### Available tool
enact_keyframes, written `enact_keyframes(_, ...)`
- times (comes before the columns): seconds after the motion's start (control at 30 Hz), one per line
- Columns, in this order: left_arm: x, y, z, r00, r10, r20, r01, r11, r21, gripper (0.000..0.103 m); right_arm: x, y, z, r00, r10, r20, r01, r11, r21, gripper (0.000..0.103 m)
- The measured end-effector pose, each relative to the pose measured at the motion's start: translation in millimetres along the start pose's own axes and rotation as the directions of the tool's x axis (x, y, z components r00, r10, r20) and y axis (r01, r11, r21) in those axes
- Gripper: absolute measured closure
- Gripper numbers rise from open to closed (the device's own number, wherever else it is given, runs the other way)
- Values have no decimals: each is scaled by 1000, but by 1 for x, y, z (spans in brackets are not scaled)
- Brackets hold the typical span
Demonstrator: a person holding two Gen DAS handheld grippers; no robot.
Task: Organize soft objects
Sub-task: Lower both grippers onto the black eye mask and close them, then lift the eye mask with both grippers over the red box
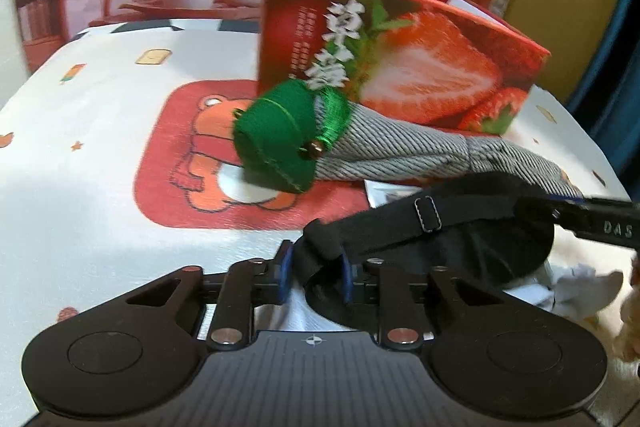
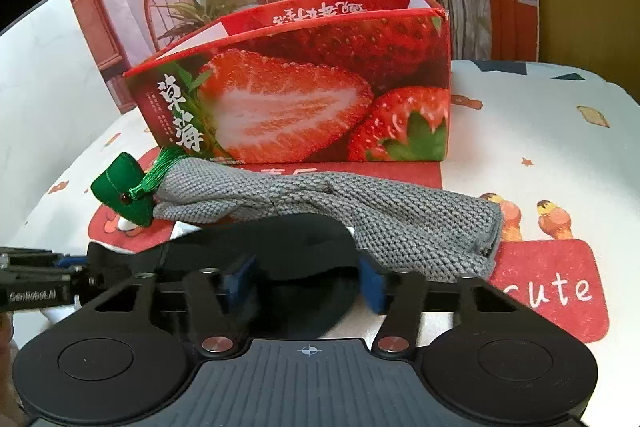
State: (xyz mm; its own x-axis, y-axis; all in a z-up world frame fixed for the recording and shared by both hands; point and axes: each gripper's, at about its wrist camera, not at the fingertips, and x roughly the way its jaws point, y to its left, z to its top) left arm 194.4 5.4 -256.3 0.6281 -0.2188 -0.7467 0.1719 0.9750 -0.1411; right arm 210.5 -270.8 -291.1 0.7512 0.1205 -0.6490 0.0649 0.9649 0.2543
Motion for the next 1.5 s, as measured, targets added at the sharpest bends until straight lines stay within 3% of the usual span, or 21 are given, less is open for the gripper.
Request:
enact_keyframes(0.1, -6, 2, 3, 1000, 2, 24, -2, 1000, -6, 89, -7, -3, -2, 1000, 4, 17, -4, 1000, 16, 87)
enact_keyframes(0.2, -12, -1, 5, 999, 0, 48, 0, 1000, 9, 91, -16, -3, -1, 999, 28, 44, -29, 999, 16, 93)
enact_keyframes(0.83, -41, -8, 17, 988, -23, 150, 13, 998, 66, 95, -23, 8, 6, 991, 126, 41, -126, 992, 4, 95)
enact_keyframes(1.2, -89, -23, 84, 933, -47, 356, -8, 988, 152, 95, -58, 15, 68, 962, 176, 207, -168, 984, -59, 95)
enact_keyframes(1.5, -82, -48, 152, 884, -38, 465, -41, 986, 160, 95, -59, 20, 139, 933, 165, 319, -128, 983, -134, 95)
